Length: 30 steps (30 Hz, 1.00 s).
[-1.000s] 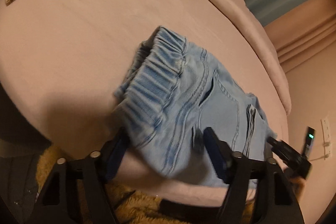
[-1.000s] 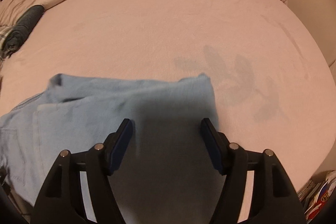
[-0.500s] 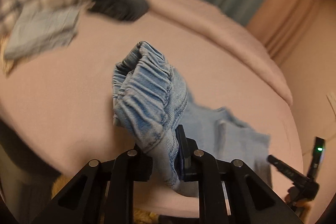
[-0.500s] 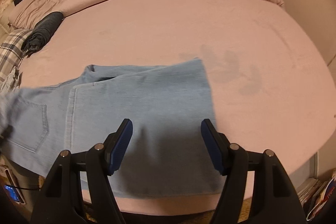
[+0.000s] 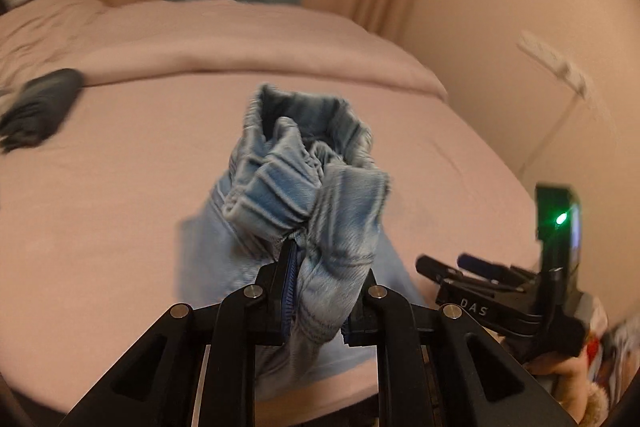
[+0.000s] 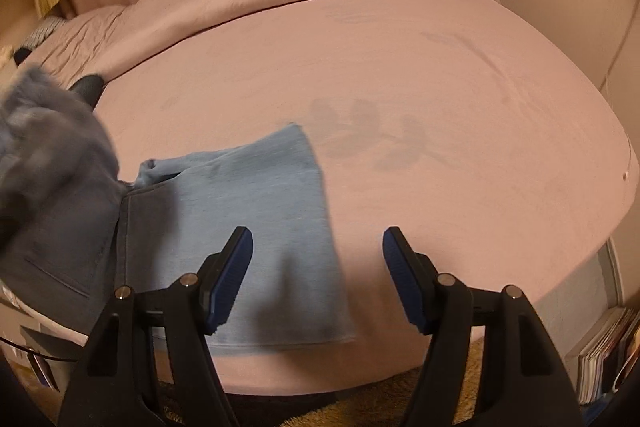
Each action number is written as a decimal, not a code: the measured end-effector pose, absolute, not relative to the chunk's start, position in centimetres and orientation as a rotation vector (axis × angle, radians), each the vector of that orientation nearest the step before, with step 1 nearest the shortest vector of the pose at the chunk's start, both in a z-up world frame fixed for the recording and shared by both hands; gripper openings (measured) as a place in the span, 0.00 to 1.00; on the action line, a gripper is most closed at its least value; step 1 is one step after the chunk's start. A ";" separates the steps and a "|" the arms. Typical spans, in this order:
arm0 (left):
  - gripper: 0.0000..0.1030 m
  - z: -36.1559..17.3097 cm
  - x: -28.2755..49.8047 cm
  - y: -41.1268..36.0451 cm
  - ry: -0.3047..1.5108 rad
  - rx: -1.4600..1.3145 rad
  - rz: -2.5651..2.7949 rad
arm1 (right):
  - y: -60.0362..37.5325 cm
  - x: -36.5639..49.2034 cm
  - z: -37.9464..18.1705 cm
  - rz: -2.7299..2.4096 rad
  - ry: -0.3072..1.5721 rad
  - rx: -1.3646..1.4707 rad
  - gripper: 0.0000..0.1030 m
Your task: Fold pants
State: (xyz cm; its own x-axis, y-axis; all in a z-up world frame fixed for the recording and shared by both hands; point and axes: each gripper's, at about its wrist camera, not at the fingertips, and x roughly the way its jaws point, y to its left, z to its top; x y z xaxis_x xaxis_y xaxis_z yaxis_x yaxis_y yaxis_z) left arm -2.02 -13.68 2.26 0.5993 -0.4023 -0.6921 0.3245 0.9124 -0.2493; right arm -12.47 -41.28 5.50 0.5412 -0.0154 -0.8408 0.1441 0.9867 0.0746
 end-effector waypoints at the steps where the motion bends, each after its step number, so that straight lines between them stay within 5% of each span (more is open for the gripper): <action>1: 0.15 1.3 -1.6 -15.0 0.843 -0.068 -0.434 | -41.9 -12.7 5.4 -0.102 0.995 0.155 0.66; 5: 0.19 -2.0 -0.3 -18.3 0.939 -0.010 -0.496 | -43.8 -13.5 4.6 -0.124 1.006 0.208 0.66; 10: 0.45 -4.7 0.2 -19.5 1.067 -0.072 -0.586 | -45.4 -14.3 3.8 -0.123 1.022 0.262 0.66; 16: 0.75 -1.1 -1.1 -17.1 1.008 -0.256 -0.743 | -46.1 -14.3 4.5 -0.092 1.001 0.323 0.70; 23: 0.80 0.5 -2.1 -12.0 0.937 -0.242 -0.586 | -44.4 -13.4 5.6 0.087 0.979 0.398 0.87; 30: 0.80 -3.8 -2.2 -7.9 1.049 -0.265 -0.377 | -39.1 -8.6 1.5 0.212 1.116 0.367 0.85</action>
State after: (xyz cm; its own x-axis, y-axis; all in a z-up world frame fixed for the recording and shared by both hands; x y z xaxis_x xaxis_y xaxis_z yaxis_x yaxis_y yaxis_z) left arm -2.21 -7.87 -3.78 0.4437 -0.4241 -0.7894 0.1749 0.9050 -0.3879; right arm -8.59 -39.05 1.55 0.4278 0.3468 -0.8347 0.0161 0.9204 0.3907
